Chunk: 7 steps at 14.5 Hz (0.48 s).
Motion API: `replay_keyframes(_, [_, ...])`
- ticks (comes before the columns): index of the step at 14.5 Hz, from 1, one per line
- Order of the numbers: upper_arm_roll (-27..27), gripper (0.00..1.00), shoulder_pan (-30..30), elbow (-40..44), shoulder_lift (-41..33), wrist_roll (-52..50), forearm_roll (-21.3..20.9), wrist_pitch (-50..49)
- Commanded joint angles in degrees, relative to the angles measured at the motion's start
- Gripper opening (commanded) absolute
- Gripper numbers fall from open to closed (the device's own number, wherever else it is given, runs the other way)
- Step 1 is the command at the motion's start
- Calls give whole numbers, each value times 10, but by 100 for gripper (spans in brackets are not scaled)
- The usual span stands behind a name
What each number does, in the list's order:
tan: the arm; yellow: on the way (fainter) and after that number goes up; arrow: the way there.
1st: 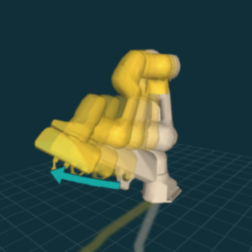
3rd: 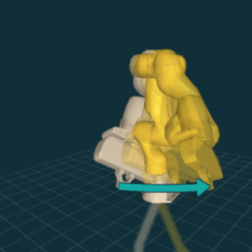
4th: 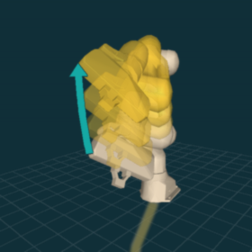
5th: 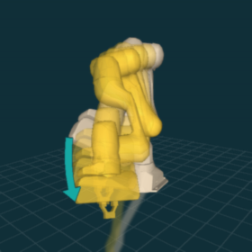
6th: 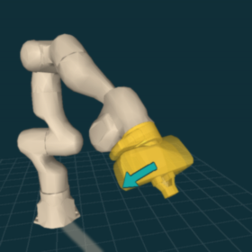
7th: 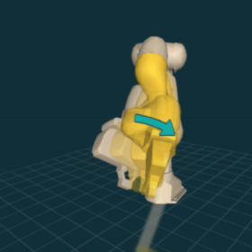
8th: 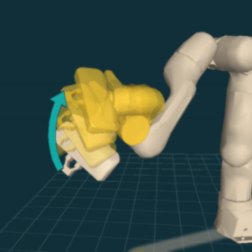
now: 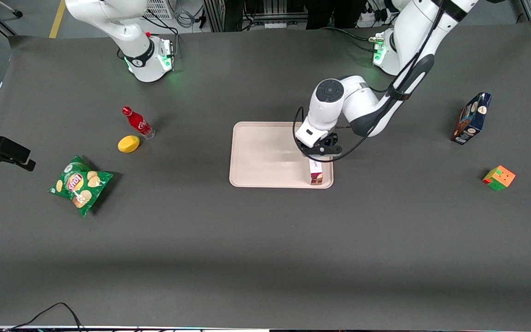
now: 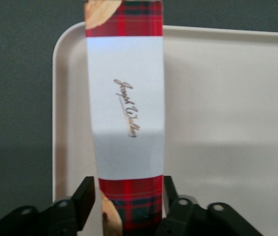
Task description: Place red cookie box on tray
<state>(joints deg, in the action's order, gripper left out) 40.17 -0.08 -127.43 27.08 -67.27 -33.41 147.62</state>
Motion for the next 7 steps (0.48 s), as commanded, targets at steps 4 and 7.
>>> replay_keyframes(4, [-2, 100, -3, 11, 2, -16, -17, -4])
replay_keyframes(7, [-1, 100, 3, 43, -16, 4, -16, -60])
